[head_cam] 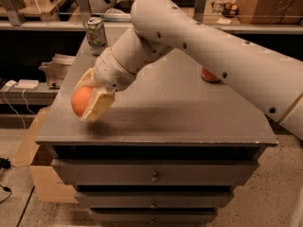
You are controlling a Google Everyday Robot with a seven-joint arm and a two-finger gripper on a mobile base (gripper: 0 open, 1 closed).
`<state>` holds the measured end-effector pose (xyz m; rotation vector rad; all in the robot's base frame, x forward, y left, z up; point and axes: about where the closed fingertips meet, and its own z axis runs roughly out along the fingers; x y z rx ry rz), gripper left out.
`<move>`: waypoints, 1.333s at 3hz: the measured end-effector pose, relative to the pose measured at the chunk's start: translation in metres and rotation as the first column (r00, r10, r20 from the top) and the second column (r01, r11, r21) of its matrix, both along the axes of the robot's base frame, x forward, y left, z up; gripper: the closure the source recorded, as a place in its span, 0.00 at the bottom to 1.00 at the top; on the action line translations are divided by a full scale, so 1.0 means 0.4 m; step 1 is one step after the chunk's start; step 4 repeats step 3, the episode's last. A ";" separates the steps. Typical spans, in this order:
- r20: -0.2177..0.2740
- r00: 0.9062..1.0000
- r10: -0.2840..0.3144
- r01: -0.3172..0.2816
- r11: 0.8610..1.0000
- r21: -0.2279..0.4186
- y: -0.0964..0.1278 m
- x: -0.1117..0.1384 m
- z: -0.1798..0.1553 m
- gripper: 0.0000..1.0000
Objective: Pick orange
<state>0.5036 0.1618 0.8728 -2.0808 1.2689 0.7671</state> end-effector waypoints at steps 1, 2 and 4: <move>0.085 0.996 -0.018 0.016 1.000 0.015 -0.038 0.024 0.088 1.00; 0.140 0.990 -0.028 0.025 0.999 0.023 -0.067 0.047 0.145 1.00; 0.163 0.986 -0.026 0.022 0.999 0.023 -0.081 0.062 0.170 1.00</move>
Offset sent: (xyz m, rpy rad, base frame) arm 0.0334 -0.0451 0.0877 0.0297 -0.2100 -0.0474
